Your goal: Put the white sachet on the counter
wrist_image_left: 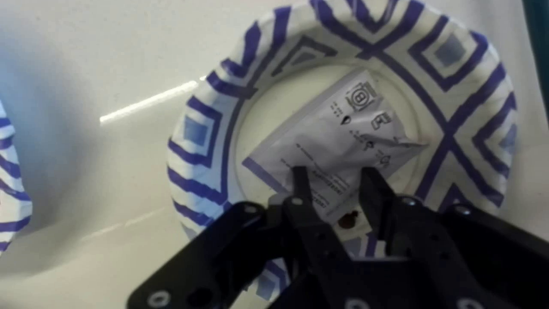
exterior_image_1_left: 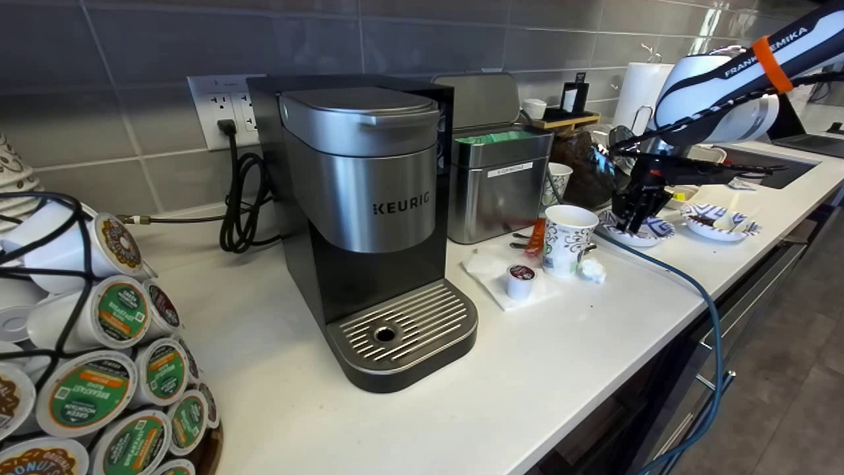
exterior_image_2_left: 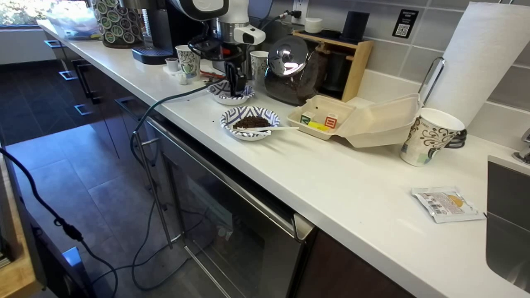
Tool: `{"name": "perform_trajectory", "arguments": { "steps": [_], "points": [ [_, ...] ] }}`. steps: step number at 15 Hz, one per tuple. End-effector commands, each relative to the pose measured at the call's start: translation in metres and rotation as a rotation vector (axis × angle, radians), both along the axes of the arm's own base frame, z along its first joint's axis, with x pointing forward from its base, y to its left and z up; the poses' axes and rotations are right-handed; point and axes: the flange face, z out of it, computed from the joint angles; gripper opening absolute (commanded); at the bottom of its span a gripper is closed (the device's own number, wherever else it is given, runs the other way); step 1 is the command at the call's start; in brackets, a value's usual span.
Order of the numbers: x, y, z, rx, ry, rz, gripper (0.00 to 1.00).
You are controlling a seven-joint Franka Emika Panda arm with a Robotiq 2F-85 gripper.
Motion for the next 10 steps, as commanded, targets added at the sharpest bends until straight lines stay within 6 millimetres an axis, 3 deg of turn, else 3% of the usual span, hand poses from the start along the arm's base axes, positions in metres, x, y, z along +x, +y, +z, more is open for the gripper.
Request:
{"name": "perform_trajectory", "arguments": {
  "steps": [1, 2, 6, 10],
  "points": [
    [0.001, 0.001, -0.002, 0.010, 0.015, 0.009, 0.04],
    [0.001, 0.002, -0.002, 0.010, 0.017, 0.010, 0.00],
    [0.000, 0.002, -0.003, 0.008, 0.019, 0.006, 0.00],
    [-0.008, -0.002, 0.021, 0.014, -0.023, 0.006, 0.00]
  ]
}}
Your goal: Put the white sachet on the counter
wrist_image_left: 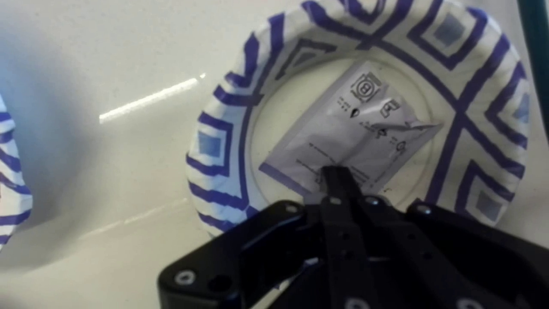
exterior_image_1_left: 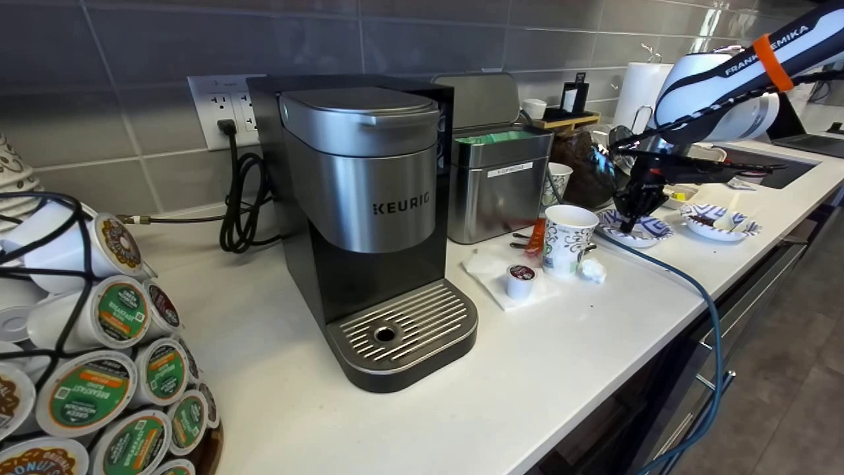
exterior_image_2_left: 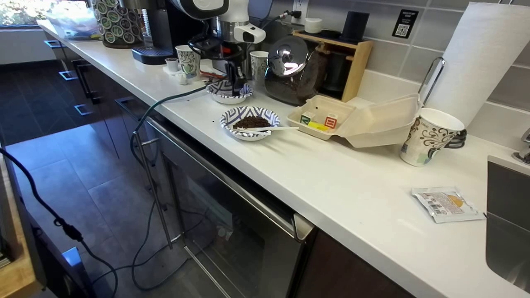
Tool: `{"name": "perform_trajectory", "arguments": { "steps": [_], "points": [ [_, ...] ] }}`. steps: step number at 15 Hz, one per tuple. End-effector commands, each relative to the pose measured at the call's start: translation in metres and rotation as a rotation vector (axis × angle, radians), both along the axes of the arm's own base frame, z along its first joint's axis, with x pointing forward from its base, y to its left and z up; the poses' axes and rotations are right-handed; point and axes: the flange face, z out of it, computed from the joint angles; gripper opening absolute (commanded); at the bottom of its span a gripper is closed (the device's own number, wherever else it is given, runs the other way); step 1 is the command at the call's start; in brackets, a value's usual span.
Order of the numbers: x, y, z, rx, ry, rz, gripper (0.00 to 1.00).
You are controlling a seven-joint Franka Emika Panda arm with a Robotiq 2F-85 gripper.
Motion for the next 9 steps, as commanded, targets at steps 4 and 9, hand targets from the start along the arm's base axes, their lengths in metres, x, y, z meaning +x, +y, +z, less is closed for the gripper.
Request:
{"name": "perform_trajectory", "arguments": {
  "steps": [4, 9],
  "points": [
    [-0.015, -0.008, 0.042, 0.002, -0.043, 0.022, 0.00],
    [-0.020, 0.007, 0.037, 0.020, 0.019, 0.109, 0.32]
  ]
}}
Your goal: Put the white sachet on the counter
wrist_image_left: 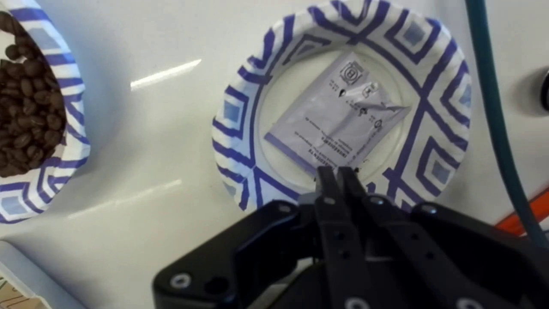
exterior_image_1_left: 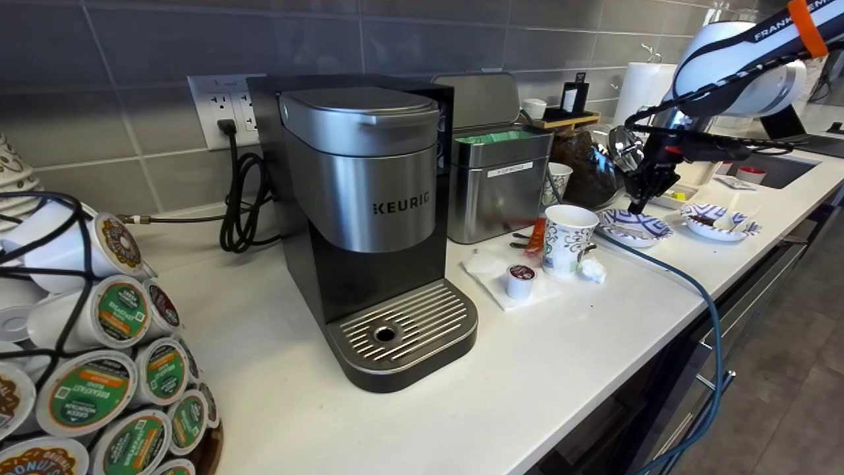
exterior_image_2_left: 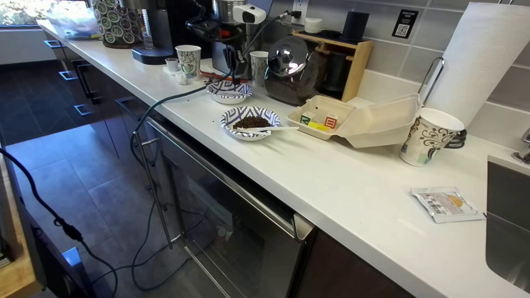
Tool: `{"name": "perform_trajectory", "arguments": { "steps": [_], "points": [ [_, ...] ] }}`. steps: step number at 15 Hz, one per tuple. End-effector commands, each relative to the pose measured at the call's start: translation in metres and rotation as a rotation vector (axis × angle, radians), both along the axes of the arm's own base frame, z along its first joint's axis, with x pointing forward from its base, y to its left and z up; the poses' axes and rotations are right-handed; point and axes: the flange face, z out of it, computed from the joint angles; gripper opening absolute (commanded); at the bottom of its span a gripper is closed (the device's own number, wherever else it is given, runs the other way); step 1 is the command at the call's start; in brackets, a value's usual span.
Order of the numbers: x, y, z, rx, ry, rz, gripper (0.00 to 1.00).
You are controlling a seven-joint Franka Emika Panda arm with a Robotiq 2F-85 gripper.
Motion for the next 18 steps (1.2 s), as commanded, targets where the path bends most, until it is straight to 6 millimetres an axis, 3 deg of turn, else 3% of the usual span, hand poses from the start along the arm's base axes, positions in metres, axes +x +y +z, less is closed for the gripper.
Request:
{"name": "perform_trajectory", "arguments": {
  "steps": [1, 9, 18],
  "points": [
    [-0.008, 0.012, -0.012, 0.012, 0.067, 0.070, 0.40],
    [0.010, 0.027, -0.042, -0.009, 0.000, 0.039, 0.99],
    [0.022, 0.027, -0.067, -0.089, -0.059, 0.005, 1.00]
  ]
}}
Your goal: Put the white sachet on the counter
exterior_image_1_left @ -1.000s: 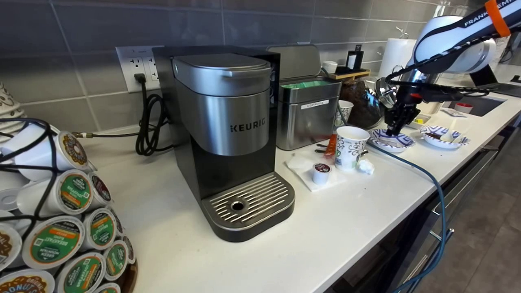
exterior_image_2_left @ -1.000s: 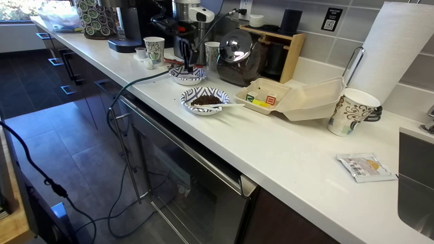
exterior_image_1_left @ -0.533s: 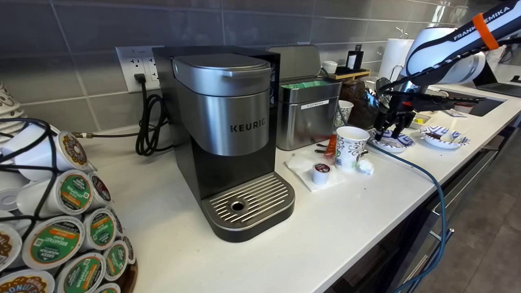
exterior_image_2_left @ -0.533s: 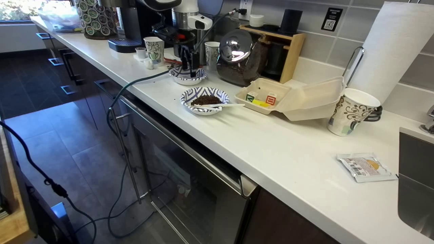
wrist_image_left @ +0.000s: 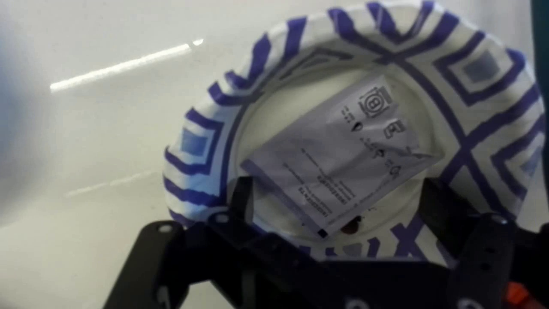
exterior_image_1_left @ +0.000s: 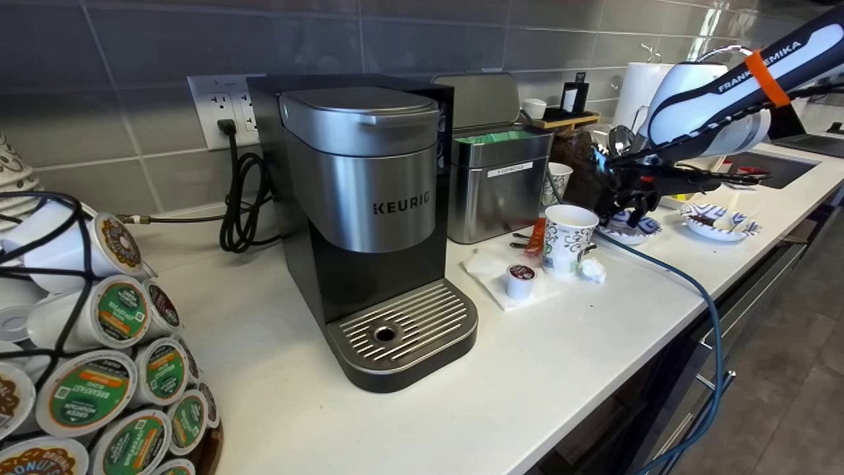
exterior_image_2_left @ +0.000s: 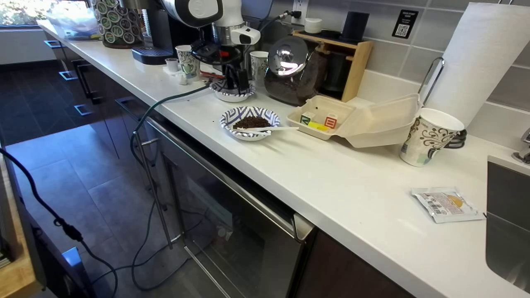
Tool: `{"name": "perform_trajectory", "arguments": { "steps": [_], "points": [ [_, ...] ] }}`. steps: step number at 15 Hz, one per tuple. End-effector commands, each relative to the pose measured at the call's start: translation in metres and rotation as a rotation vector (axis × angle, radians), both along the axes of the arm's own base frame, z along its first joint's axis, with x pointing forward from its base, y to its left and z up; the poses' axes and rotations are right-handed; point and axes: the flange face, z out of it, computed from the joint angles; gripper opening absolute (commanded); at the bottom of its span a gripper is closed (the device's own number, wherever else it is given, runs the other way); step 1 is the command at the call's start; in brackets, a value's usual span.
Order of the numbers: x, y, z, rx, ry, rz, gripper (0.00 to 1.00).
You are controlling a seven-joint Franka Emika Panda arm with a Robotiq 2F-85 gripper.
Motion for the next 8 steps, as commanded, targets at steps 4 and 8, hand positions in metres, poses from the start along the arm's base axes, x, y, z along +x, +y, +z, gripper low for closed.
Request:
{"name": "perform_trajectory", "arguments": {
  "steps": [4, 8],
  "points": [
    [0.0062, 0.0067, -0.0148, -0.082, -0.039, -0.023, 0.69],
    [0.0074, 0.0119, -0.0105, -0.093, -0.048, -0.023, 0.37]
  ]
}}
